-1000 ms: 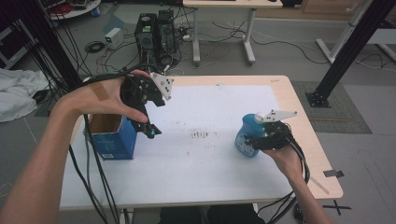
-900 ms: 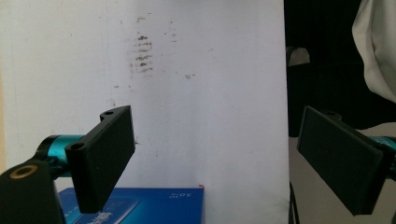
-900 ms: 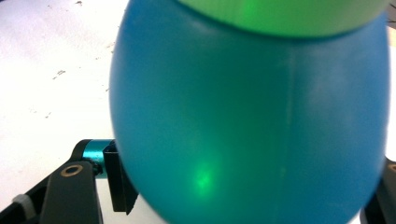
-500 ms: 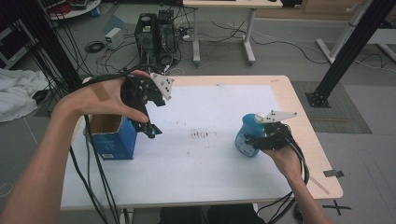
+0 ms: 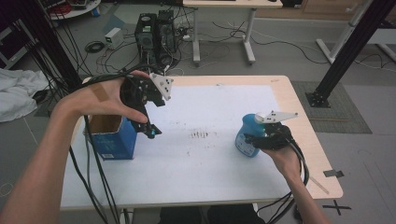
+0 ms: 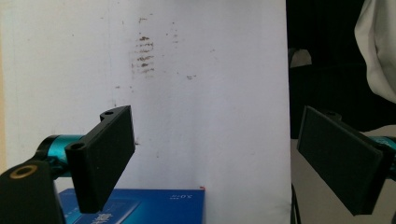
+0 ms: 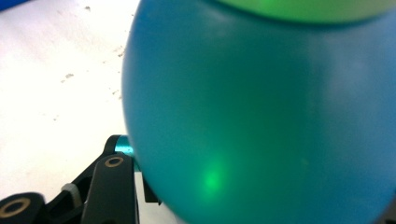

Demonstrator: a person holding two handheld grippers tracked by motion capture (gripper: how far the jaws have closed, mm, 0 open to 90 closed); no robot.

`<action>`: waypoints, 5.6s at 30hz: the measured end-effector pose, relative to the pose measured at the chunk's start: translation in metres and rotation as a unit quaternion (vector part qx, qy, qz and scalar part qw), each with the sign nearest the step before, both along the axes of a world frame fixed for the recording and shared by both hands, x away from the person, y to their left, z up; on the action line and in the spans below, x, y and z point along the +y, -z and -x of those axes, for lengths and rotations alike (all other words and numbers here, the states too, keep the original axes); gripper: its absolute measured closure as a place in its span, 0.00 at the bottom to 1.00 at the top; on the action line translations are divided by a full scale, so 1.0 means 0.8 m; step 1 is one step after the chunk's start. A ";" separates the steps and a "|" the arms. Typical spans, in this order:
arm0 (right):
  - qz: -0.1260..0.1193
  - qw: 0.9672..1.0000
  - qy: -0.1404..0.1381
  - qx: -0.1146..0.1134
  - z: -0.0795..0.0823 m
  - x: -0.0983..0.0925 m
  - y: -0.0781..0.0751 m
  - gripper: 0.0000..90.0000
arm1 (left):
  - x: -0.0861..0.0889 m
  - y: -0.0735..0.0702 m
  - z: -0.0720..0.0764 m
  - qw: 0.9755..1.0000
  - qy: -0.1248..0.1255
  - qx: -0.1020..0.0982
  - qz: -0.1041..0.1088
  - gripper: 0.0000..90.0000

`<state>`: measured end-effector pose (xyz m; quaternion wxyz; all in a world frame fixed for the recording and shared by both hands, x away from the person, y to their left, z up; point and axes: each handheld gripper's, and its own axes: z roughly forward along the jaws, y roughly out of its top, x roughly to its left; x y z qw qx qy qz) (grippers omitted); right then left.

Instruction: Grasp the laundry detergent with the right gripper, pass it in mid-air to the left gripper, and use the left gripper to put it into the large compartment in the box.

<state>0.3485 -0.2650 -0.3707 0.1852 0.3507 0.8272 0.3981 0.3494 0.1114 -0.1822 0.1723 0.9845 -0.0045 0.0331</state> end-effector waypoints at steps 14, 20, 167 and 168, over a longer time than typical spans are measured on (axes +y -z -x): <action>-0.006 1.000 0.002 -0.003 0.002 -0.001 0.001 0.51 | 0.001 0.001 -0.001 1.000 0.000 0.000 0.000 0.13; -0.004 1.000 -0.004 -0.002 0.000 -0.002 0.000 0.52 | 0.001 -0.001 -0.002 1.000 -0.003 -0.001 0.004 0.13; -0.011 0.930 -0.367 0.003 -0.026 0.147 -0.056 0.46 | -0.137 0.067 -0.030 0.999 -0.034 0.038 0.011 0.42; -0.012 0.930 -0.367 0.002 -0.026 0.146 -0.055 0.46 | -0.137 0.068 -0.031 0.999 -0.033 0.039 0.012 0.42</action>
